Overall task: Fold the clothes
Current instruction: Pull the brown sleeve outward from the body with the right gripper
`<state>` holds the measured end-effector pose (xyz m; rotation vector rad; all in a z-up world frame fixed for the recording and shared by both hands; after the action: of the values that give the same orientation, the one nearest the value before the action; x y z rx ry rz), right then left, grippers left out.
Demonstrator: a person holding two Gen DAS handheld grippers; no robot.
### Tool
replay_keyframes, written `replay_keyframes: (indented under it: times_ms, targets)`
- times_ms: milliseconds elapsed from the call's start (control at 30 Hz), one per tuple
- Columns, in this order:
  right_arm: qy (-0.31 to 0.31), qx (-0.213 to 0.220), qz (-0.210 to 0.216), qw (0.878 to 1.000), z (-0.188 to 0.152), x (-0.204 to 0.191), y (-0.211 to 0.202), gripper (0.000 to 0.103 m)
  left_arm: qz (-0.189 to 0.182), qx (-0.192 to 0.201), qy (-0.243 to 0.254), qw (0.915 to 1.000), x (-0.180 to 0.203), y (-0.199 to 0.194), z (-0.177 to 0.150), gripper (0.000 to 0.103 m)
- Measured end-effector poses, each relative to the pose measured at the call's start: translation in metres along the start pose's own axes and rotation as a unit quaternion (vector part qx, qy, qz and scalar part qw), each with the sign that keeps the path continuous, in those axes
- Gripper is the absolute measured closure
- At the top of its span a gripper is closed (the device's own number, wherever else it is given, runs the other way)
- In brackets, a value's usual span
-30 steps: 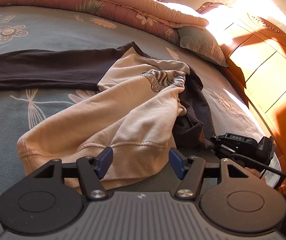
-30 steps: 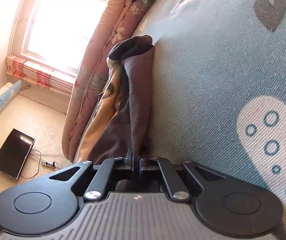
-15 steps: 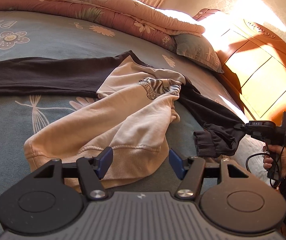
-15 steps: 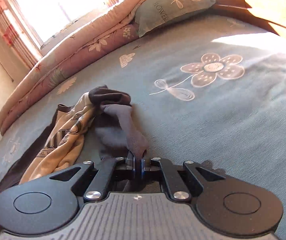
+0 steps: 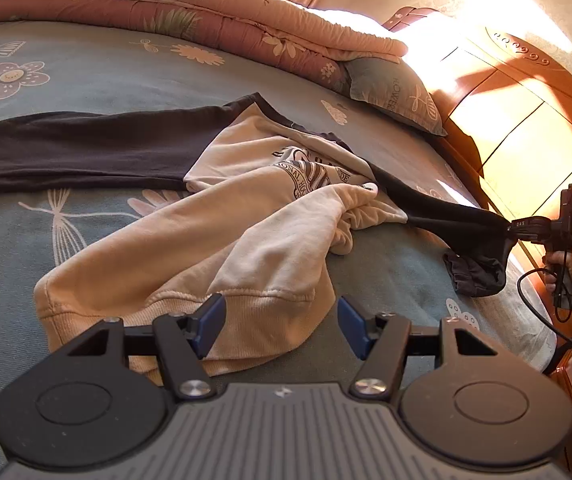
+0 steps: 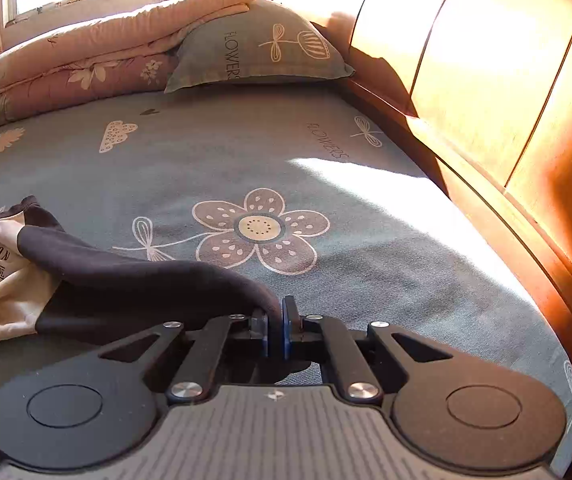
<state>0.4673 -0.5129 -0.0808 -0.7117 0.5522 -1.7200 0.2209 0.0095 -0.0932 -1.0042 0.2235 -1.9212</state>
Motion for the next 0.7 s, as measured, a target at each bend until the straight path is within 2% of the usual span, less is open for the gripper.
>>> replay_keyframes:
  times_ms: [67, 100, 133, 167, 200, 233, 300, 400, 567, 600, 700]
  targets:
    - [0.008, -0.003, -0.003, 1.0, 0.0, 0.003, 0.005, 0.084, -0.001, -0.002, 0.002, 1.0, 0.001, 0.0, 0.0, 0.041]
    - [0.012, -0.005, -0.005, 1.0, 0.0, 0.005, 0.008, 0.077, -0.001, -0.002, 0.004, 1.0, 0.002, 0.0, 0.0, 0.041]
    - [0.016, -0.006, -0.007, 1.0, 0.0, 0.006, 0.01, 0.065, -0.002, -0.003, 0.005, 1.0, 0.003, 0.0, 0.001, 0.041]
    - [0.02, -0.008, -0.009, 1.0, -0.001, 0.008, 0.013, 0.058, -0.002, -0.004, 0.006, 1.0, 0.004, 0.0, 0.001, 0.041]
    - [0.027, -0.004, -0.008, 1.0, -0.004, 0.012, 0.009, 0.043, -0.003, -0.004, 0.007, 1.0, 0.005, 0.0, 0.001, 0.041]
    - [0.037, 0.003, -0.006, 0.999, -0.009, 0.017, 0.002, 0.036, -0.003, -0.005, 0.008, 1.0, 0.005, 0.001, 0.001, 0.041]
    - [0.06, 0.009, 0.002, 0.998, -0.021, 0.027, -0.011, 0.032, -0.006, -0.007, 0.009, 0.9999, 0.007, 0.003, 0.0, 0.041]
    - [0.117, -0.011, 0.031, 0.993, -0.049, 0.044, -0.02, 0.029, -0.01, -0.013, 0.01, 0.9998, 0.01, 0.007, -0.003, 0.041]
    - [0.241, -0.065, 0.121, 0.961, -0.1, 0.047, -0.013, 0.029, -0.017, -0.025, 0.018, 0.9994, 0.022, 0.014, -0.008, 0.041]
    - [0.248, -0.066, 0.123, 0.959, -0.103, 0.045, -0.01, 0.029, -0.018, -0.026, 0.02, 0.9993, 0.024, 0.015, -0.008, 0.041]
    - [0.242, -0.058, 0.105, 0.963, -0.106, 0.034, -0.002, 0.03, -0.018, -0.026, 0.025, 0.9992, 0.029, 0.014, -0.008, 0.04]
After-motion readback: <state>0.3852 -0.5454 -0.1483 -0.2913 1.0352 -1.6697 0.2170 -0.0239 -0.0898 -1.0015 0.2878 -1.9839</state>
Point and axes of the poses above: each gripper's, at about its wrist camera, not at the fingertips, and y roughly the way its jaws point, x to its right, z to its top, the point moved 10 cm from there along y, roughly the way its jaws point, and after that the axes turned 15 degrees about -z, right-handed, at the moved point
